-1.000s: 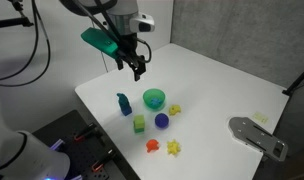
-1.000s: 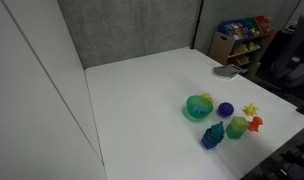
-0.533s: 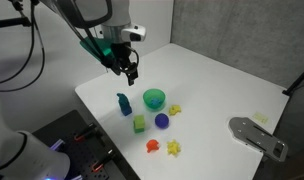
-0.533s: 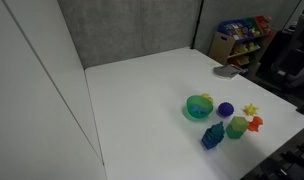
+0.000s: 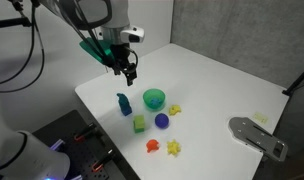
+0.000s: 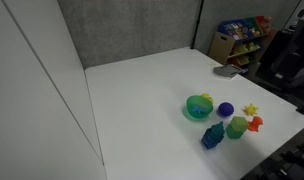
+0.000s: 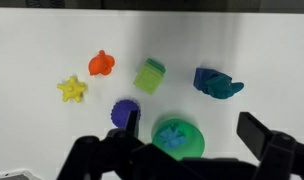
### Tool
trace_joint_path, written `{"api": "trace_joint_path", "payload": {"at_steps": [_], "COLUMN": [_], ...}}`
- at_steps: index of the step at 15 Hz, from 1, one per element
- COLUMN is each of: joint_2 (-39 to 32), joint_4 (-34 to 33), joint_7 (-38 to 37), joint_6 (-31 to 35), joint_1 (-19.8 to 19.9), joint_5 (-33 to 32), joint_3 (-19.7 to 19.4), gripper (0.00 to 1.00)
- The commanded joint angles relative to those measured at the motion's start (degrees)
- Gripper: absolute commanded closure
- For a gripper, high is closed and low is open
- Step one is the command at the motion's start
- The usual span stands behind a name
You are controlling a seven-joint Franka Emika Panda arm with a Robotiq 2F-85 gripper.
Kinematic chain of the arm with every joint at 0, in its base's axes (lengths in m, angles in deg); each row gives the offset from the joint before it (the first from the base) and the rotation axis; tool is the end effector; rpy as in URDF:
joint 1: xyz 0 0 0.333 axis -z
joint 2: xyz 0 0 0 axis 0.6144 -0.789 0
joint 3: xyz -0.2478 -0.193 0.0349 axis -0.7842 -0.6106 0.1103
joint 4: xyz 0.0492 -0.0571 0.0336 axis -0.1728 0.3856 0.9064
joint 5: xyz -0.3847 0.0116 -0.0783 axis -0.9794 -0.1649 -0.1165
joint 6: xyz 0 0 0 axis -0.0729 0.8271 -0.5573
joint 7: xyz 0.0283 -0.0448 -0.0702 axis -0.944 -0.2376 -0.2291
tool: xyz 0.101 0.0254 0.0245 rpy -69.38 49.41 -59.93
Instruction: Place the green toy animal on the light green block
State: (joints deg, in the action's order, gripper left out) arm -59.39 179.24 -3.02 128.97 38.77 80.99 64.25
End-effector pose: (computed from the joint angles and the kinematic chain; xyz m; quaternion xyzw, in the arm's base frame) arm 0.3926 -0.0155 0.3987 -0.9995 0.0173 0.0242 0.0134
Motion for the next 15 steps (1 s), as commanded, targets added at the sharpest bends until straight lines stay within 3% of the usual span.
{"api": "trace_joint_path", "payload": {"at_steps": [1,15], "joint_2": [-2.6,-18.96], "joint_4": [0.08,1.53], "joint_7": [-1.64,-10.35], "joint_6": [2.17,17.08], "joint_1": [-1.66,-5.16], "joint_5": [2.15,8.93], "joint_3": [1.56,5.9], "gripper": [0.0,0.0]}}
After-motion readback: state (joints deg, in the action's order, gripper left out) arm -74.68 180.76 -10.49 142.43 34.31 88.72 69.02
